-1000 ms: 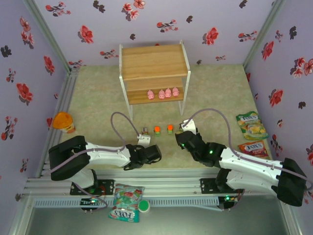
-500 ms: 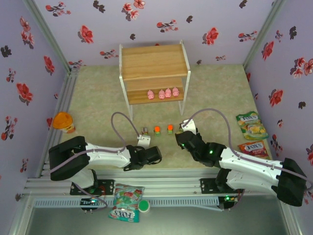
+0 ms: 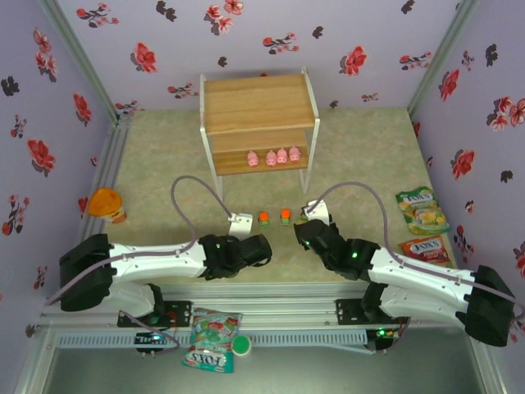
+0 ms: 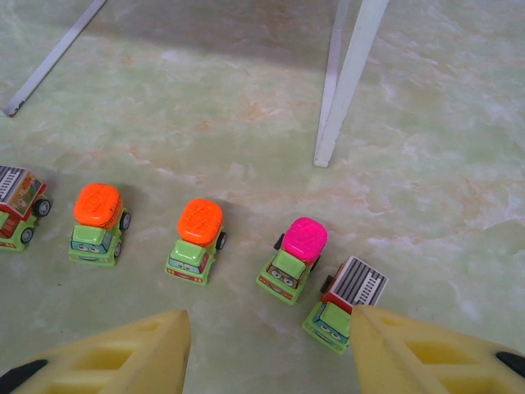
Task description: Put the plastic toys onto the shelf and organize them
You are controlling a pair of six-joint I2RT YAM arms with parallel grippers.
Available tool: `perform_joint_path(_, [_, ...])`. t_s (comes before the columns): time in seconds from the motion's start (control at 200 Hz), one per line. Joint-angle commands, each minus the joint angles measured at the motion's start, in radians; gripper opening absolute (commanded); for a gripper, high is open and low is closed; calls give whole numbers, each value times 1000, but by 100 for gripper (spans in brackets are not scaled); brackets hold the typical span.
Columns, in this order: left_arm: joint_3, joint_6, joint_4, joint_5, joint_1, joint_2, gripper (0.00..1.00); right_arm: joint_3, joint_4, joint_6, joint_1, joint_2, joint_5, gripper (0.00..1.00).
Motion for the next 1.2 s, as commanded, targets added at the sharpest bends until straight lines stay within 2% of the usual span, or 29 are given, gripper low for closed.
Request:
perform_joint_path(0.0, [70, 67, -84, -71, 13, -17, 31, -14, -2, -7, -7, -25, 17, 55])
perform_joint_path(0.225, [146, 166, -91, -76, 78, -18, 32, -16, -6, -7, -8, -43, 28, 55])
perform_joint_path(0.555, [211, 291, -14, -90, 209, 7, 32, -23, 4, -9, -8, -57, 47, 55])
perform_joint_path(1.195, [367, 482, 159, -91, 381, 151, 33, -17, 41, -20, -20, -9, 23, 56])
